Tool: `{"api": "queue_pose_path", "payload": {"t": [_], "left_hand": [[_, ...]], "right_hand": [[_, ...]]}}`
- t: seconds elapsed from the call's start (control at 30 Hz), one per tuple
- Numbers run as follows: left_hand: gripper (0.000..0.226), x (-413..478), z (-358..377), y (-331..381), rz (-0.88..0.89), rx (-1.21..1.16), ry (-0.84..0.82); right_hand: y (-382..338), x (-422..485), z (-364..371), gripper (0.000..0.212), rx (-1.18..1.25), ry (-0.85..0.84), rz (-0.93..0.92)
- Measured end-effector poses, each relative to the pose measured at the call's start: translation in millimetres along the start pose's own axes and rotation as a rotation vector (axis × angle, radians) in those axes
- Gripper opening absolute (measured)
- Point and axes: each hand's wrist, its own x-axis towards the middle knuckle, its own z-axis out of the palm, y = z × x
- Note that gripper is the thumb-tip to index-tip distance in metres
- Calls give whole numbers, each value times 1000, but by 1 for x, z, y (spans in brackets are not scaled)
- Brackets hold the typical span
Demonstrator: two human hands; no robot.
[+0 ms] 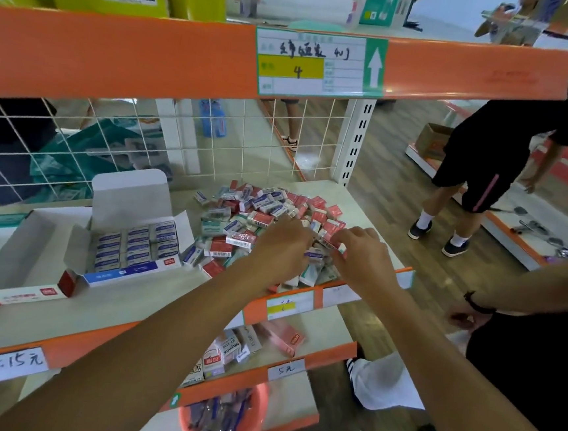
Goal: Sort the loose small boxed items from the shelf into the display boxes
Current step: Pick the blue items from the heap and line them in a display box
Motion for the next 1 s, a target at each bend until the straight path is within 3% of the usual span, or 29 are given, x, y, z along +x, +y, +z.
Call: {"api": "queue_pose_path", "payload": {"t": [0.13, 0.5, 0.63, 0.83, 1.0], "left_hand": [[28, -3, -11, -2, -111, -111, 25], [39, -7, -24, -20, -279, -106, 26], [34, -13, -26, -27, -305, -110, 41], [32, -23, -31, -42, -305, -157, 52], [19, -37, -45, -60, -355, -140, 77]], "right_hand": [[-5, 9, -2, 28, 10, 8, -57], [-35, 41, -4, 33, -81, -236, -21], [-41, 42, 5, 27, -129, -175, 44], [-52, 46, 5, 21, -122, -36, -17], [-70, 43, 4, 27, 122, 110, -145]]}}
